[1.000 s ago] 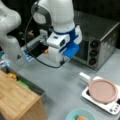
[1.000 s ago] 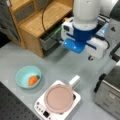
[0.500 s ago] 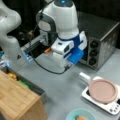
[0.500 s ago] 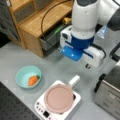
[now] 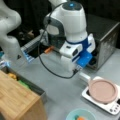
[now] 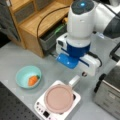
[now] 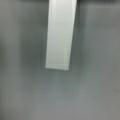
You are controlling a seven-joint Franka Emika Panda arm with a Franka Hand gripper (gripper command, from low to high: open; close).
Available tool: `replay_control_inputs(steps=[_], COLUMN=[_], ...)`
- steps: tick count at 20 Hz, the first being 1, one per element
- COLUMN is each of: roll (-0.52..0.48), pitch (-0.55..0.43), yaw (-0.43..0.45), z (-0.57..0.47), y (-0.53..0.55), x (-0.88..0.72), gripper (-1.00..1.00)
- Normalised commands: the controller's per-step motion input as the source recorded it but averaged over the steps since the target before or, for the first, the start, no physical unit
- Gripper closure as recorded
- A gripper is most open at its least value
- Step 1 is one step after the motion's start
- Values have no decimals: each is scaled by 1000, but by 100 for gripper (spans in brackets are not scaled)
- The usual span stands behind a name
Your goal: Pick up the pan. Place the pan on the table. Pick up the bowl. Place the bowl on the stove.
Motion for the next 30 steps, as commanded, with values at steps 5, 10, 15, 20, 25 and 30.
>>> replay_control_inputs(steps=[5, 10, 15, 20, 25, 30], roll=[13, 28, 25, 94, 90, 81], pitch=[110, 90, 40, 13, -2, -38], yaw=[-117, -98, -86, -67, -41, -10], z=[-11, -37, -78, -98, -81, -155], y=[102, 75, 61, 24, -46, -121], x=[264, 206, 187, 143, 86, 45], gripper=[-100, -100, -100, -100, -100, -100])
